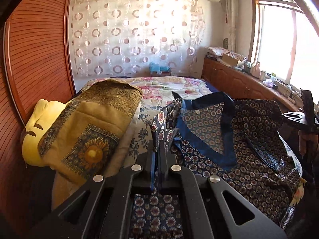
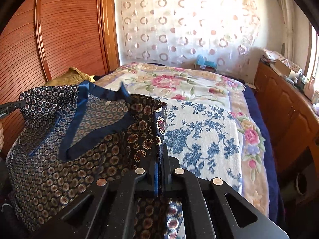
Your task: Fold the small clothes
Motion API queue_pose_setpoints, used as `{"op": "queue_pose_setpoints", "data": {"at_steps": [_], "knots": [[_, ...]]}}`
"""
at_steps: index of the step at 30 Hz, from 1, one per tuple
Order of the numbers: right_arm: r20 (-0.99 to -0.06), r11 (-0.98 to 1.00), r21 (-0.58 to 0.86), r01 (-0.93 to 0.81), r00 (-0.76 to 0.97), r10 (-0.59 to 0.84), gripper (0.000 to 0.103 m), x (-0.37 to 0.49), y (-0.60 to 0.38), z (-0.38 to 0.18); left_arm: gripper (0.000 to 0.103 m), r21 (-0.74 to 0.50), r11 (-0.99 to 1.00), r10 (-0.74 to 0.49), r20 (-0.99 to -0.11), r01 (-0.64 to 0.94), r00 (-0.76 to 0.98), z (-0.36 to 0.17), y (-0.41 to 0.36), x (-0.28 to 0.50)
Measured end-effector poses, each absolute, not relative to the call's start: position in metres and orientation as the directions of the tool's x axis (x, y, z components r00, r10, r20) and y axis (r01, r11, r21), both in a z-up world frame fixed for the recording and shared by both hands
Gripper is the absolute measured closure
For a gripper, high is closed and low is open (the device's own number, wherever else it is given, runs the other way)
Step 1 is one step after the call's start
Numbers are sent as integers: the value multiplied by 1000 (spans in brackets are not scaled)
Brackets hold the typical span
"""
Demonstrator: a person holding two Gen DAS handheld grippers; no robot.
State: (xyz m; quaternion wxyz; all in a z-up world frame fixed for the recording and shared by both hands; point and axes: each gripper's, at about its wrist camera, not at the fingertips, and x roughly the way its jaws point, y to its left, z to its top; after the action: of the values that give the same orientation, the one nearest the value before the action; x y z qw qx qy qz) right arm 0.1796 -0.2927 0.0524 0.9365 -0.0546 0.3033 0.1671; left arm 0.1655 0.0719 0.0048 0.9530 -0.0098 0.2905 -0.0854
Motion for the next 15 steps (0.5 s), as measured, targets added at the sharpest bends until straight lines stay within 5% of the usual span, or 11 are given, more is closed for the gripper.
{"op": "queue_pose_setpoints", "data": {"at_steps": [15], "knots": [[-581,949,19,-313,769,265,102,47,-312,45,100,-162,985,-133,-559,50,818,-30,135,65]]}}
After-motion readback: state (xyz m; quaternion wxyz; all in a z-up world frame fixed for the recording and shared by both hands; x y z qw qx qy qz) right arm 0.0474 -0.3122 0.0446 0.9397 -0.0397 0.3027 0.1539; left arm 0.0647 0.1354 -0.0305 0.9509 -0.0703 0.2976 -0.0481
